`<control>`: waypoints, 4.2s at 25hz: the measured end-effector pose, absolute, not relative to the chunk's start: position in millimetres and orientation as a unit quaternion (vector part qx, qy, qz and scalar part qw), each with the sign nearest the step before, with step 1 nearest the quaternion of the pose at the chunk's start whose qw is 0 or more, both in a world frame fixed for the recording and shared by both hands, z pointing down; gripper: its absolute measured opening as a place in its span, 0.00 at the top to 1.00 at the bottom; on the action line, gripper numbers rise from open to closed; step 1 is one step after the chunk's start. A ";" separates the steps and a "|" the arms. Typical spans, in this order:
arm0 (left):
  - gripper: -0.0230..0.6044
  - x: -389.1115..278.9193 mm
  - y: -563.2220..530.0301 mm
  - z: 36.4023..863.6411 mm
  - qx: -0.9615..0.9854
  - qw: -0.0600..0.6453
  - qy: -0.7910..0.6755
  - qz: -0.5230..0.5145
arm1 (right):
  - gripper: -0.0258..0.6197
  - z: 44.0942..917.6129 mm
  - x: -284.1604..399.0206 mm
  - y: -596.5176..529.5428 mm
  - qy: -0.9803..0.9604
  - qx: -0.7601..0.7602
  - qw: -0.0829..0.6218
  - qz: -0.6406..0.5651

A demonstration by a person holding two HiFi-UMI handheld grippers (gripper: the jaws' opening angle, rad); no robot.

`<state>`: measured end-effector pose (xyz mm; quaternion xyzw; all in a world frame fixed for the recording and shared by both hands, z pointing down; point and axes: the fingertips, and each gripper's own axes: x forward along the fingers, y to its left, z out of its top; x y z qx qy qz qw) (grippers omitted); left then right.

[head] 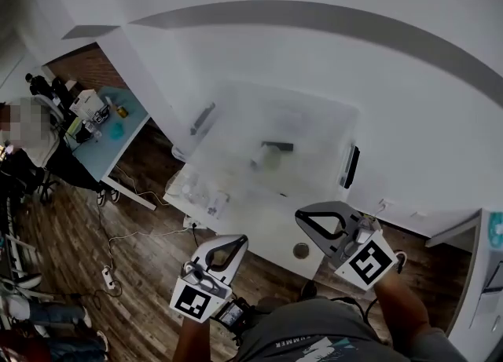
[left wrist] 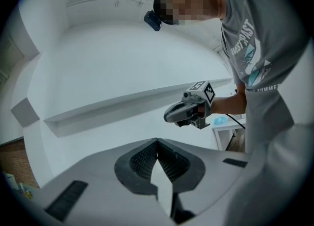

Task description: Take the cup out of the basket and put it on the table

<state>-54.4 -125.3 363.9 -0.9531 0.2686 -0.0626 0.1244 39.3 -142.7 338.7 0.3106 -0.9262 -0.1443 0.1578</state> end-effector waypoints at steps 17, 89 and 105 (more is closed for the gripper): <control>0.95 -66.6 -201.7 391.2 -0.954 0.116 0.262 -0.092 | 0.94 375.0 42.8 -274.2 -0.921 0.340 0.162 -0.101; 0.95 -137.2 -230.3 434.9 -0.934 0.023 0.352 -0.055 | 0.91 434.1 -44.2 -347.6 -0.918 0.305 0.253 -0.022; 0.95 -144.2 -166.5 450.5 -0.920 0.021 0.387 -0.058 | 0.91 511.4 -66.5 -214.3 -0.925 0.227 0.304 -0.027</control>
